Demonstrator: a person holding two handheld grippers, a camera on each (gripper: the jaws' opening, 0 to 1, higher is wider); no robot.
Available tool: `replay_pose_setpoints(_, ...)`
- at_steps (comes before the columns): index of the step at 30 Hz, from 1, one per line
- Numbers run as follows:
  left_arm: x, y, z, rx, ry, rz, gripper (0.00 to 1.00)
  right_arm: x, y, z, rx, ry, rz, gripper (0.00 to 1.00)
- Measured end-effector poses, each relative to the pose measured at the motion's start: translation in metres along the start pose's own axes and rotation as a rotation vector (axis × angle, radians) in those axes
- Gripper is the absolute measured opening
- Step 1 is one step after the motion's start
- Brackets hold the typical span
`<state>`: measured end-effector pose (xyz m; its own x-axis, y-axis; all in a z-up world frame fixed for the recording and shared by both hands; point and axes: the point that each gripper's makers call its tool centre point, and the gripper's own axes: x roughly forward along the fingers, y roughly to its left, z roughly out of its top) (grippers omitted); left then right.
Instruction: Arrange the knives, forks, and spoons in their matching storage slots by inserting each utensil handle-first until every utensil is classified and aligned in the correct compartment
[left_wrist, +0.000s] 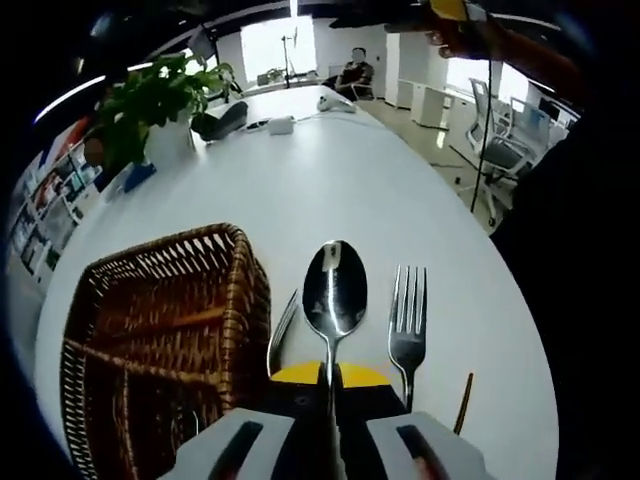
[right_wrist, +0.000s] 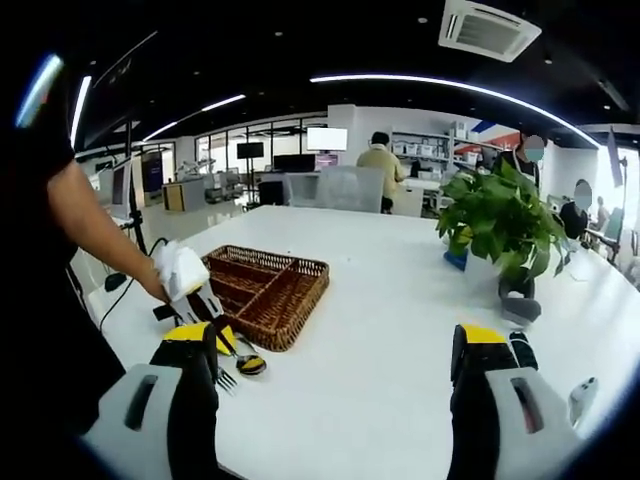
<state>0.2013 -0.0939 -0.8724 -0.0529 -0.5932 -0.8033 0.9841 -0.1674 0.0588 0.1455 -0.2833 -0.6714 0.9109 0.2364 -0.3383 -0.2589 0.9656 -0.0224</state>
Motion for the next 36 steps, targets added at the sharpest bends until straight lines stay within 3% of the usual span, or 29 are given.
replay_pose_setpoints(4, -0.001, -0.001, 0.001, 0.069, 0.023, 0.006, 0.01, 0.0, 0.002, 0.0, -0.005, 0.002, 0.004, 0.99)
replay_pose_setpoints(22, -0.014, -0.016, 0.005, 0.081, 0.066, -0.065, 0.0, 0.01, 0.011, 0.006, -0.025, 0.015, 0.041, 0.99)
replay_pose_setpoints(27, -0.025, -0.018, 0.01, 0.092, 0.096, -0.07, 0.0, 0.013, 0.013, 0.01, -0.032, 0.01, 0.051, 0.99)
replay_pose_setpoints(29, -0.032, -0.02, 0.014, 0.108, 0.105, -0.073, 0.0, 0.014, 0.016, 0.016, -0.014, -0.02, 0.068, 0.99)
replay_pose_setpoints(36, -0.055, -0.015, 0.03, 0.108, 0.118, -0.056, 0.0, 0.02, 0.021, 0.017, -0.033, -0.003, 0.08, 0.99)
